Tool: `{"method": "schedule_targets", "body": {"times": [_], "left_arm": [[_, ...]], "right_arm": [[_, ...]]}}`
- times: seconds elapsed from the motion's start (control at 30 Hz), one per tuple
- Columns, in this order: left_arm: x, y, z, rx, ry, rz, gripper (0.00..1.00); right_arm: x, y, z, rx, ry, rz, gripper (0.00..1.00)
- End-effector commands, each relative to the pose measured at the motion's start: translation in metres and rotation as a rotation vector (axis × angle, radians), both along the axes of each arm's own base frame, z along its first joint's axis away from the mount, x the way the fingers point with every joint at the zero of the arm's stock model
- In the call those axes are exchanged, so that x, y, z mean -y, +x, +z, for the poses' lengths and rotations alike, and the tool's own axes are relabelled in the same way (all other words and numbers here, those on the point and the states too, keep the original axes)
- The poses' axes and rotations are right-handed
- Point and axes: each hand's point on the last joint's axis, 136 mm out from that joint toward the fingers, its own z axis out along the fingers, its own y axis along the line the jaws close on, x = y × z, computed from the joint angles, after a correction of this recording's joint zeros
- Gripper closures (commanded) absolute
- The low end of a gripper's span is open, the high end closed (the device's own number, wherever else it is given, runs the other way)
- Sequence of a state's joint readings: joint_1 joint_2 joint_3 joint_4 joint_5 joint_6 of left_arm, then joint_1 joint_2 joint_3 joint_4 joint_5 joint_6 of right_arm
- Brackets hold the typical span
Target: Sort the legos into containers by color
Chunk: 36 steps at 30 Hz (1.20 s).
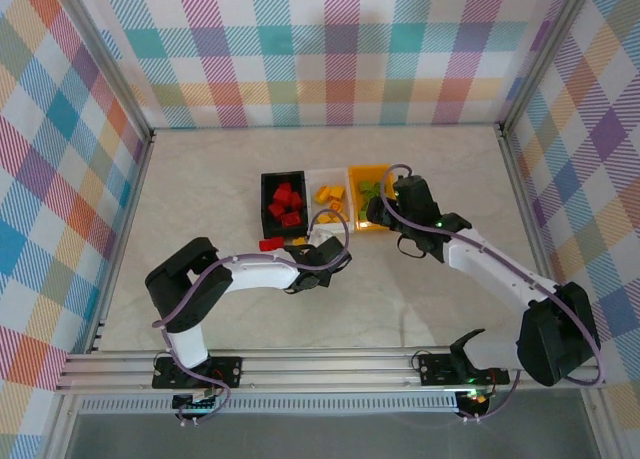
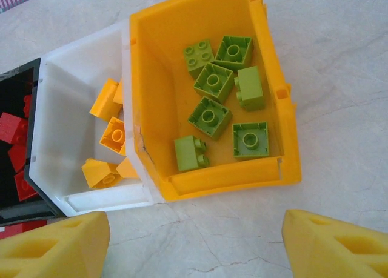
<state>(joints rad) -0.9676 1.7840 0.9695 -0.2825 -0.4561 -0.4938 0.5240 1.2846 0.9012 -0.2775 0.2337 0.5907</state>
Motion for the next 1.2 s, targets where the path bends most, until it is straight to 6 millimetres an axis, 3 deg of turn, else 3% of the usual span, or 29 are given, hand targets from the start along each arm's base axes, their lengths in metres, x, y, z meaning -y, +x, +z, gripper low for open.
{"method": "schedule_targets", "body": {"times": [0.0, 0.1, 0.17, 0.3, 0.4, 0.53, 0.63, 0.8, 1.0, 1.03, 1.1, 1.17], "left_arm": [[-0.006, 0.000, 0.001, 0.022, 0.019, 0.016, 0.86], [-0.005, -0.007, 0.006, 0.024, 0.004, 0.009, 1.00], [0.002, -0.013, 0.019, 0.034, -0.022, -0.007, 1.00], [0.029, -0.020, 0.064, 0.045, -0.173, -0.060, 1.00], [0.056, -0.011, 0.102, 0.063, -0.273, -0.103, 1.00], [0.095, 0.024, 0.139, 0.058, -0.370, -0.139, 1.00], [0.114, 0.059, 0.151, 0.052, -0.431, -0.123, 1.00], [0.139, 0.115, 0.149, 0.037, -0.470, -0.087, 1.00], [0.152, 0.155, 0.137, 0.026, -0.447, -0.042, 1.00], [0.152, 0.160, 0.134, 0.022, -0.448, -0.031, 0.97], [0.149, 0.168, 0.131, 0.016, -0.455, -0.006, 0.70], [0.147, 0.174, 0.136, 0.020, -0.471, 0.004, 0.53]], "right_arm": [[-0.001, -0.006, 0.004, 0.015, 0.039, -0.007, 0.25], [0.004, -0.013, -0.003, 0.011, 0.056, -0.025, 0.25], [0.010, -0.019, -0.007, 0.008, 0.057, -0.040, 0.25], [0.021, -0.032, -0.024, -0.022, 0.043, -0.072, 0.25], [0.028, -0.043, -0.041, -0.056, 0.055, -0.101, 0.25], [0.031, -0.053, -0.055, -0.085, 0.067, -0.112, 0.25], [0.033, -0.058, -0.060, -0.100, 0.062, -0.111, 0.25], [0.034, -0.063, -0.064, -0.112, 0.060, -0.102, 0.25], [0.029, -0.065, -0.065, -0.111, 0.064, -0.064, 0.25], [0.026, -0.065, -0.064, -0.109, 0.068, -0.046, 0.25], [0.021, -0.065, -0.063, -0.106, 0.080, -0.016, 0.25], [0.014, -0.066, -0.061, -0.089, 0.090, 0.015, 0.24]]}}
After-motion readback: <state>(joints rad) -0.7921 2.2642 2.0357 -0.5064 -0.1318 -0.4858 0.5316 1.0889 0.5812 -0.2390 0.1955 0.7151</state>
